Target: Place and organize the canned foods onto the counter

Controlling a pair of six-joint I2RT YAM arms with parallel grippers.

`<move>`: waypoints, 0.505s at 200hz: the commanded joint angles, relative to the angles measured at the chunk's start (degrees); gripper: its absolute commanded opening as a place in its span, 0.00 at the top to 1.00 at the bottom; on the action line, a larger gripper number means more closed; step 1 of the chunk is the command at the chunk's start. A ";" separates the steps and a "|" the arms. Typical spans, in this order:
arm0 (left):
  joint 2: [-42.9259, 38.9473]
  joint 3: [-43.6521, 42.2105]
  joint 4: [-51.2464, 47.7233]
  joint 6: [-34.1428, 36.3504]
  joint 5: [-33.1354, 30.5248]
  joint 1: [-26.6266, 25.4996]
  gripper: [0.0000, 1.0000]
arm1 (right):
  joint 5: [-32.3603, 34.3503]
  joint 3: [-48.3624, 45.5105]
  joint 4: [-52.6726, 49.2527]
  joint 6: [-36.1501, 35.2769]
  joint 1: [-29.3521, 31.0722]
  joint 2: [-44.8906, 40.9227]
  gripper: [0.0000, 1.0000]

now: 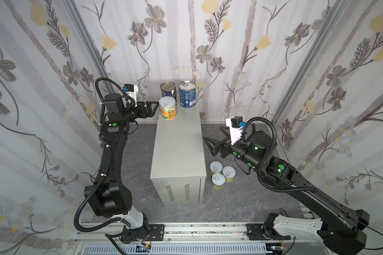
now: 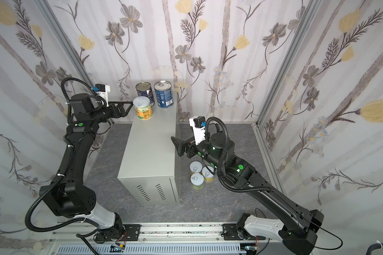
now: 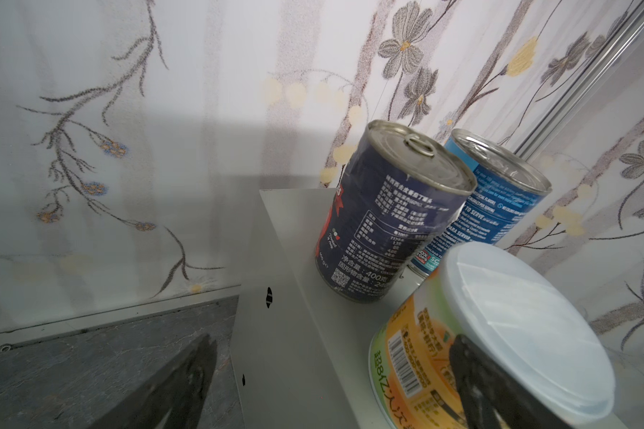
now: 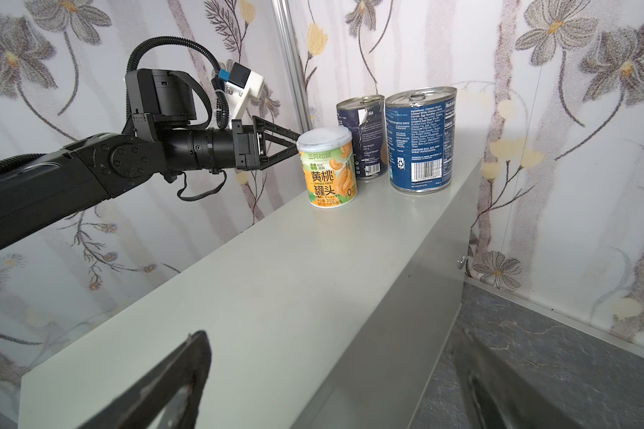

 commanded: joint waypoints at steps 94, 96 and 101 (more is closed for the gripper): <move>-0.39 0.68 1.02 1.55 -0.68 -0.40 0.00 | 0.92 -1.21 1.83 0.48 -0.02 -0.82 0.00; -0.40 0.63 1.06 1.51 -0.69 -0.39 0.00 | 0.95 -1.21 1.83 0.48 -0.03 -0.83 0.00; -0.48 0.59 0.94 1.63 -0.90 -0.34 0.00 | 0.96 -1.24 1.83 0.48 -0.03 -0.91 0.00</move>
